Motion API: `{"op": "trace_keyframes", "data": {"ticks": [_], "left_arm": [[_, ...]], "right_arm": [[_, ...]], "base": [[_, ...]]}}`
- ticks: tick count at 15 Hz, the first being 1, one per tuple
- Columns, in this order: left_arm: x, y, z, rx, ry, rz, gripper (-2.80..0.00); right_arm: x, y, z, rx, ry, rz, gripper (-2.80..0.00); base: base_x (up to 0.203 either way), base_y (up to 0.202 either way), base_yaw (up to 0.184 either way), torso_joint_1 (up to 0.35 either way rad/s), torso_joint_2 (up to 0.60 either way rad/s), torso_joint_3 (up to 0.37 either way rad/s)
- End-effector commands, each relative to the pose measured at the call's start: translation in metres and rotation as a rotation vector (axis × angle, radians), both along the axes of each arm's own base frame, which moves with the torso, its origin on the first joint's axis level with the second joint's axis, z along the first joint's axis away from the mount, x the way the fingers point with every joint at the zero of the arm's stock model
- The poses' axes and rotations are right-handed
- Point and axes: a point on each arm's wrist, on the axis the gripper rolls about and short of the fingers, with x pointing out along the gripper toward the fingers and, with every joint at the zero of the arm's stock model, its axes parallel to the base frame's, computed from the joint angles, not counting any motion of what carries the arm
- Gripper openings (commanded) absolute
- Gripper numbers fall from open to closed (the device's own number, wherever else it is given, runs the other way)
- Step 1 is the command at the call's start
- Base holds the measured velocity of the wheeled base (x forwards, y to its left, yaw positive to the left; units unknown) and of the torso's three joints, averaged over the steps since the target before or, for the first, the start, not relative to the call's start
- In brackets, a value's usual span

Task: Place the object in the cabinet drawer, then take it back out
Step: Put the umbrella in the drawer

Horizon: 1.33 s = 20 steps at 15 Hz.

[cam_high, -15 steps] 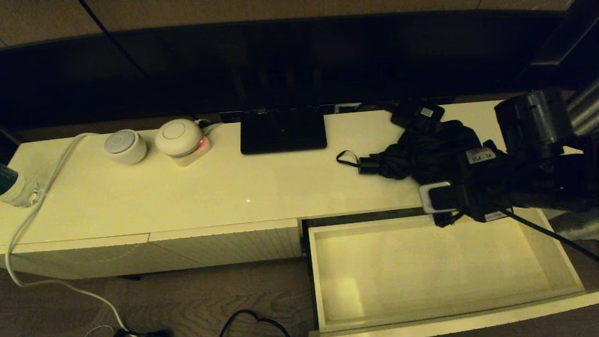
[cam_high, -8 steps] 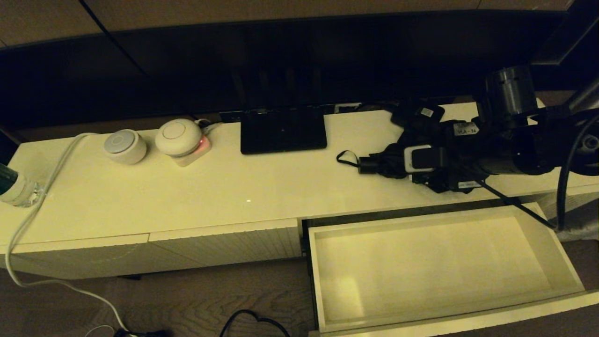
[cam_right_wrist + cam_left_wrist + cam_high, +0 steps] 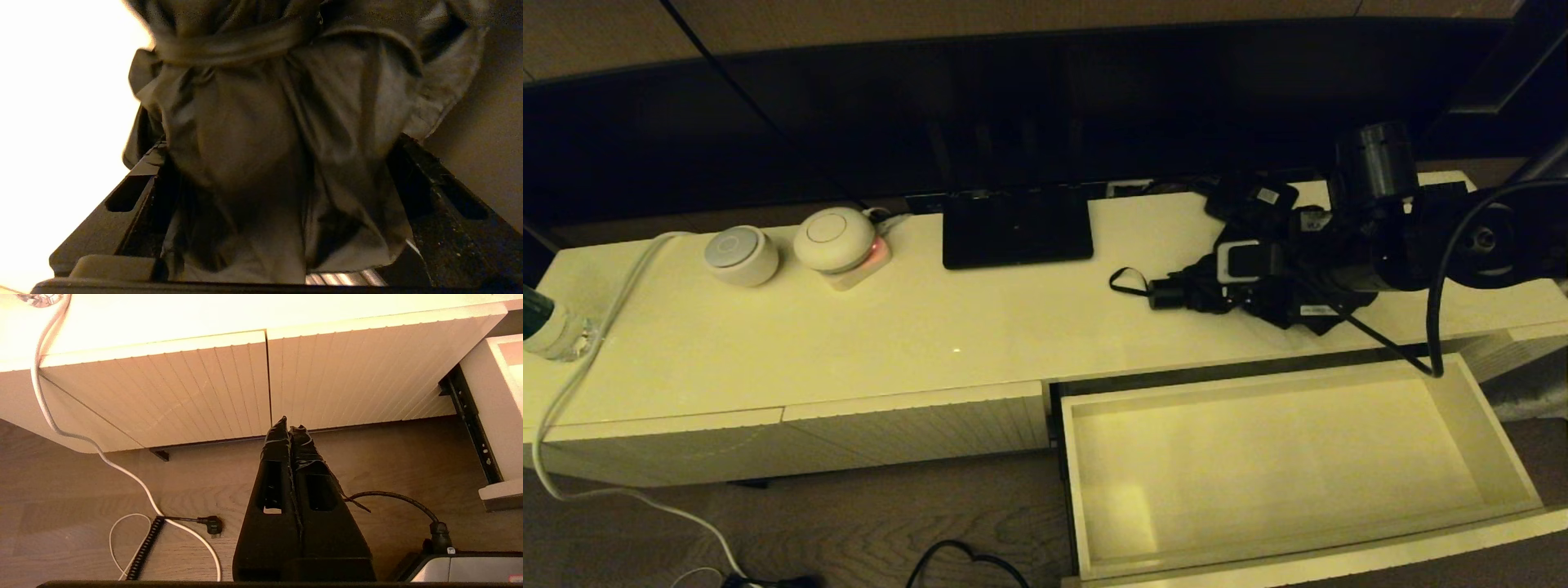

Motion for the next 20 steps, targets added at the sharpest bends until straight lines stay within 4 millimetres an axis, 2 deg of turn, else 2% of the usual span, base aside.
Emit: {"op": "trace_keyframes", "data": {"ticks": [1,2,3,4,10,13,15,20], "left_arm": [[0.0,0.0,-0.001,0.0,0.003,0.001,-2.8],[0.0,0.0,-0.001,0.0,0.003,0.001,-2.8],[0.0,0.0,-0.001,0.0,0.003,0.001,-2.8],[0.0,0.0,-0.001,0.0,0.003,0.001,-2.8],[0.0,0.0,-0.001,-0.001,0.003,0.001,-2.8],[0.0,0.0,-0.001,0.0,0.003,0.001,-2.8],[0.0,0.0,-0.001,0.0,0.003,0.001,-2.8],[0.0,0.0,-0.001,0.0,0.002,0.001,-2.8]], "right_arm": [[0.005,0.001,-0.008,-0.015,0.024,0.0,0.0],[0.004,0.0,-0.008,-0.015,0.025,0.0,0.0],[0.003,0.0,-0.007,-0.014,0.023,0.0,-1.22],[0.001,-0.001,-0.003,-0.017,0.021,0.001,-2.8],[-0.007,-0.003,-0.004,-0.027,0.06,-0.002,-2.8],[-0.018,-0.006,0.007,-0.024,0.037,-0.005,-2.8],[-0.036,-0.011,0.022,-0.015,0.009,-0.008,-2.8],[-0.108,-0.028,0.042,-0.003,-0.023,0.013,-2.8]], "base": [[0.0,0.0,0.0,0.0,0.0,0.0],[0.0,0.0,0.0,0.0,0.0,0.0],[0.0,0.0,0.0,0.0,0.0,0.0],[0.0,0.0,0.0,0.0,0.0,0.0],[0.0,0.0,0.0,0.0,0.0,0.0],[0.0,0.0,0.0,0.0,0.0,0.0],[0.0,0.0,0.0,0.0,0.0,0.0],[0.0,0.0,0.0,0.0,0.0,0.0]]}}
